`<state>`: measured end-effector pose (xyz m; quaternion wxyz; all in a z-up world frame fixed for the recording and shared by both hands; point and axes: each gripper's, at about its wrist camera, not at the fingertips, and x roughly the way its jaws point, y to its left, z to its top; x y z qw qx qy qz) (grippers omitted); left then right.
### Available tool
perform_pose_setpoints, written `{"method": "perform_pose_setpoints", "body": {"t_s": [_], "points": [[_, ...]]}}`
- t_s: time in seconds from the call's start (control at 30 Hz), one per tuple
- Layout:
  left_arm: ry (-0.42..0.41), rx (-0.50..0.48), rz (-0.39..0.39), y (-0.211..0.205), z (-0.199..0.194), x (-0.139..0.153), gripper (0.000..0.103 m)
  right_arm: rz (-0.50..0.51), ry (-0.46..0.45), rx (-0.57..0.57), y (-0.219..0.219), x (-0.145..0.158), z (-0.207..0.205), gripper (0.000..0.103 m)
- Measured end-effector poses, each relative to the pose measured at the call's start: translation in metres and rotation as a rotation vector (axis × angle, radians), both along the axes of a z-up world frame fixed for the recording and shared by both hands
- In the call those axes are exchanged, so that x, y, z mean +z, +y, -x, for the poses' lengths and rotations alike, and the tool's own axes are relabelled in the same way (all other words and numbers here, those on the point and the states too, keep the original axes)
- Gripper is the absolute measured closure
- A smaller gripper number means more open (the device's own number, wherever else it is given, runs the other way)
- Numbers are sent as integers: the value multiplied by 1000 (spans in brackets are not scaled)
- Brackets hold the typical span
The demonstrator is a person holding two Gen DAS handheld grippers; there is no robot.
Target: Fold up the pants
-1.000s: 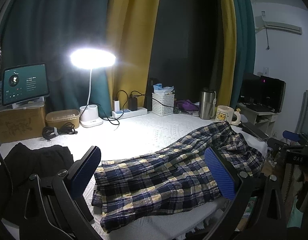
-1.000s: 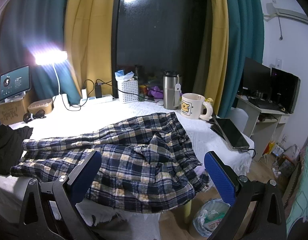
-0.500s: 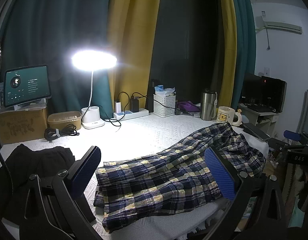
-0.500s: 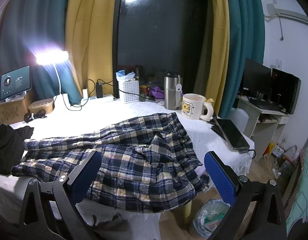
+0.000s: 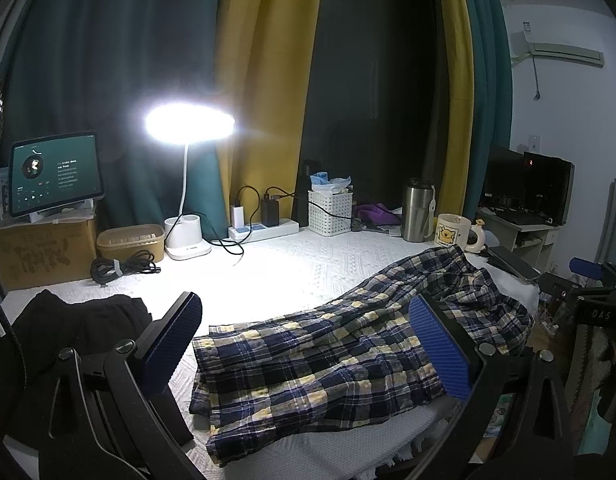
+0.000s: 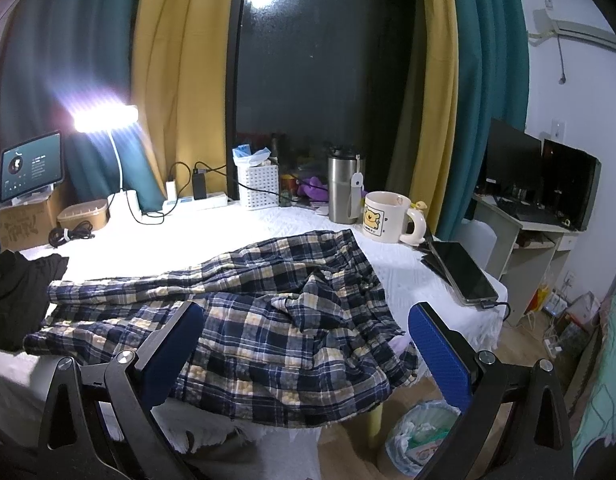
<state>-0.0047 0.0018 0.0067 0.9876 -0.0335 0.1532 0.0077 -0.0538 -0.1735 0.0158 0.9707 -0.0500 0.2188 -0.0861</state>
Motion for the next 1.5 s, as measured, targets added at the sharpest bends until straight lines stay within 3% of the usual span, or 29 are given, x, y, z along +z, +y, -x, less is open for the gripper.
{"method": "perform_pose_setpoints", "body": {"t_s": [1.0, 1.3, 1.5], "points": [[5, 4, -6, 2, -1, -1, 1, -3, 7, 6, 1, 1, -5, 0], [112, 70, 5, 40, -35, -19, 1, -8, 73, -10, -10, -16, -46, 0], [239, 82, 84, 74, -68, -40, 1, -8, 118, -31, -19, -22, -80, 0]]}}
